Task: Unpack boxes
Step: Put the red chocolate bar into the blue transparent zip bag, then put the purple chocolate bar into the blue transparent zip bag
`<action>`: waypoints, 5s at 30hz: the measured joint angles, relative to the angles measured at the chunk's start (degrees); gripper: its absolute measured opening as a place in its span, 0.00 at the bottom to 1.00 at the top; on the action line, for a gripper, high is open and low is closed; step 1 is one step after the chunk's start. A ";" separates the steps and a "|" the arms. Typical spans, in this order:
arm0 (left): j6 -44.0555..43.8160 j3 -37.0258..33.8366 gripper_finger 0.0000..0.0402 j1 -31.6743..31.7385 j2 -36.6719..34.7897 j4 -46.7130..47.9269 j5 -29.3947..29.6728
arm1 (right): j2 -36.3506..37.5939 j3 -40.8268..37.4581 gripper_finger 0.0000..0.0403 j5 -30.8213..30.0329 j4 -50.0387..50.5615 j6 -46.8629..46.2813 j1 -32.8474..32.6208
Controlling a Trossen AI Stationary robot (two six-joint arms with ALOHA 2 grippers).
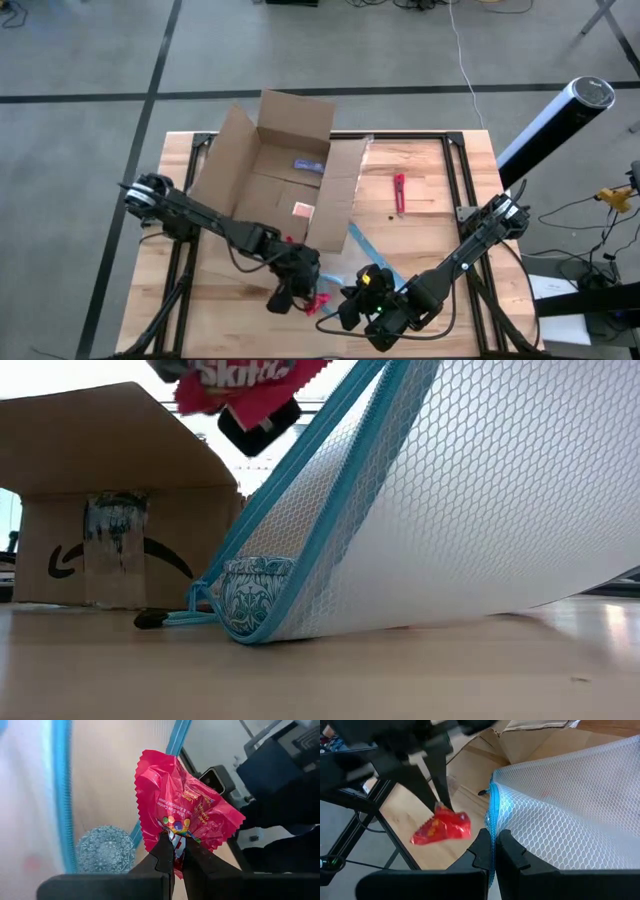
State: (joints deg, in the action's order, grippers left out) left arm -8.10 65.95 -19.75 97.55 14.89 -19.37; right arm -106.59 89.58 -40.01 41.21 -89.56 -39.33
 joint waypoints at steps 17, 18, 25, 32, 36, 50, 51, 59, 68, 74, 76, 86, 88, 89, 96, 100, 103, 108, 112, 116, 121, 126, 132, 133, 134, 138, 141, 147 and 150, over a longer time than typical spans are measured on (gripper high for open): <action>0.46 0.02 0.02 0.82 5.57 -6.36 15.46 | 0.00 0.00 0.00 0.00 0.01 0.00 0.00; 0.81 0.02 0.02 0.92 5.81 -6.51 16.48 | 0.00 0.00 0.00 0.00 0.03 0.02 0.00; 2.08 0.02 0.02 1.16 9.23 -6.85 20.39 | 0.00 0.00 0.00 0.00 -0.02 0.00 -0.02; 2.01 0.17 0.03 1.16 10.85 -7.37 20.39 | 0.00 0.00 0.00 0.00 0.01 0.00 -0.02; 2.52 0.13 0.11 1.16 10.78 -8.15 20.39 | 0.00 0.00 0.00 0.00 0.01 0.00 0.00; 3.07 0.02 0.59 1.16 5.03 -2.69 11.22 | 0.00 0.00 0.00 0.00 -0.08 0.00 -0.02; 3.10 0.02 0.61 1.16 3.27 -1.59 11.23 | 0.00 0.00 0.00 0.00 -0.05 0.00 -0.02; 3.11 0.00 0.60 1.42 -14.34 2.30 14.75 | 0.00 0.00 0.00 -0.01 -0.07 0.01 -0.01; 12.62 0.02 0.49 13.25 -27.75 12.45 31.97 | 0.00 0.00 0.00 -0.01 -0.01 0.00 -0.02; 15.18 0.02 0.45 31.77 -27.13 15.10 21.23 | 0.00 0.00 0.00 -0.02 -0.03 0.00 -0.01; 15.58 0.02 0.44 37.95 -25.41 15.07 17.01 | 0.00 0.00 0.00 -0.01 0.01 0.00 -0.01; 17.05 0.02 0.55 52.04 -9.66 16.99 3.27 | 0.00 0.00 0.00 -0.02 -0.02 0.00 -0.02; 18.06 0.02 0.59 51.57 -6.68 18.41 1.31 | 0.00 0.00 0.00 0.00 0.01 0.00 0.00; 18.27 0.02 0.61 51.06 -5.19 19.14 0.17 | 0.00 0.00 0.00 0.00 -0.01 0.00 0.00; 19.65 0.02 0.71 46.71 3.33 24.08 0.30 | 0.00 0.00 0.00 0.00 -0.02 0.00 -0.02; 19.78 0.02 0.71 44.96 6.33 24.17 1.05 | 0.00 0.00 0.00 0.00 0.01 0.00 -0.01; 19.70 0.07 0.70 44.11 7.74 24.07 1.78 | 0.00 0.00 0.00 0.00 -0.02 0.00 -0.01; 19.00 0.09 0.69 43.78 8.56 23.92 3.57 | 0.00 0.00 0.00 0.00 -0.03 0.01 -0.02; 18.62 0.03 0.69 43.76 7.37 24.25 4.17 | 0.00 0.00 0.00 0.00 -0.02 0.00 0.00; 18.58 0.00 0.69 43.80 5.83 24.21 5.46 | 0.00 0.00 0.00 0.00 -0.02 0.00 -0.02; 18.58 -0.01 0.67 43.81 5.16 23.84 12.03 | 0.00 0.00 0.00 0.00 -0.02 0.00 -0.02; 18.39 -0.11 0.62 43.92 4.00 21.49 18.66 | 0.00 0.00 0.00 0.00 -0.04 0.00 -0.02; 20.94 -0.11 0.57 44.31 0.04 14.88 21.90 | 0.00 0.00 0.00 0.00 -0.01 0.00 -0.01; 21.70 -0.10 0.56 44.44 -0.30 14.05 22.74 | 0.00 0.00 0.00 -0.01 -0.03 0.00 -0.02; 22.30 -0.09 0.56 44.63 -0.56 13.29 23.94 | 0.00 0.00 0.00 -0.01 -0.04 0.00 -0.01; 24.77 -0.09 0.56 46.21 -0.72 11.94 28.78 | 0.00 0.00 0.00 -0.02 -0.02 0.00 0.00; 26.18 -0.09 0.56 48.62 -0.60 11.66 28.95 | 0.00 0.00 0.00 0.00 -0.02 0.00 -0.02; 26.25 -0.09 0.53 55.56 0.29 12.10 28.14 | 0.00 0.00 0.00 -0.02 -0.02 0.00 -0.02; 26.11 -0.09 0.51 58.18 1.22 13.01 24.12 | 0.00 0.00 0.00 -0.02 -0.02 0.00 -0.02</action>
State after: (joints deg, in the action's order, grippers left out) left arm 18.01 65.87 38.44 98.77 27.90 4.75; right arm -106.59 89.58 -40.03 41.19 -89.56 -39.35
